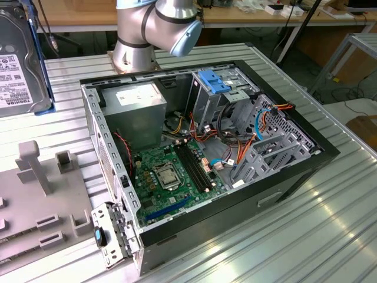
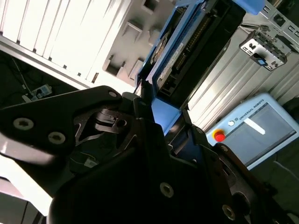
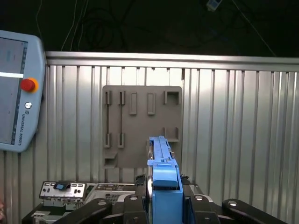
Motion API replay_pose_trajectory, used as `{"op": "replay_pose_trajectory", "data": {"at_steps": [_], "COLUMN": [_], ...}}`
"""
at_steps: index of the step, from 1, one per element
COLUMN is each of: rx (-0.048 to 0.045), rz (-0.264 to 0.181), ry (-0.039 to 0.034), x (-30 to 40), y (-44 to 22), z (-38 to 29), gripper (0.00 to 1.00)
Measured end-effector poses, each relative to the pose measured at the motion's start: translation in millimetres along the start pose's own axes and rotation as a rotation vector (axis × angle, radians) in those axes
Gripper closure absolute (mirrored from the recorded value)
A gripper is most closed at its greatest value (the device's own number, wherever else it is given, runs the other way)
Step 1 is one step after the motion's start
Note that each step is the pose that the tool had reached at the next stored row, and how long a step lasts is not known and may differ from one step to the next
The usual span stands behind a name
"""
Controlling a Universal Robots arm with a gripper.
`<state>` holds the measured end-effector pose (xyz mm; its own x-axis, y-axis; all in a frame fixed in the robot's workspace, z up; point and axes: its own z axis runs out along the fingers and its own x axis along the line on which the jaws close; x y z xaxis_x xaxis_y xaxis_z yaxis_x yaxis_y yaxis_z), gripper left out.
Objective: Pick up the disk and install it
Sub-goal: 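Pick up the disk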
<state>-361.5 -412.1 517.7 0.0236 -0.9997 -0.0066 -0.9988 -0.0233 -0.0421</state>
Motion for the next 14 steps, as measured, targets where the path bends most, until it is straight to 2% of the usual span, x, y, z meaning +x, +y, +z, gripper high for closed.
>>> {"op": "replay_pose_trajectory", "data": {"at_steps": [1, 3, 6, 9, 13, 14], "rx": [0.0003, 0.0002, 0.0002, 0.0002, 0.0003, 0.0003], "rz": [0.000, 0.001, 0.004, 0.004, 0.004, 0.004], "ry": [-0.0101, -0.0114, -0.0108, -0.0093, -0.0093, -0.0093], "x": [1.3, 3.1, 3.6, 4.2, 4.8, 5.0], "y": [-0.5, -2.3, -10.1, -35.2, -58.5, -67.1], "z": [0.0, 0.1, 0.4, 1.8, 3.8, 4.5], "gripper": [0.63, 0.63, 0.63, 0.63, 0.63, 0.63]}}
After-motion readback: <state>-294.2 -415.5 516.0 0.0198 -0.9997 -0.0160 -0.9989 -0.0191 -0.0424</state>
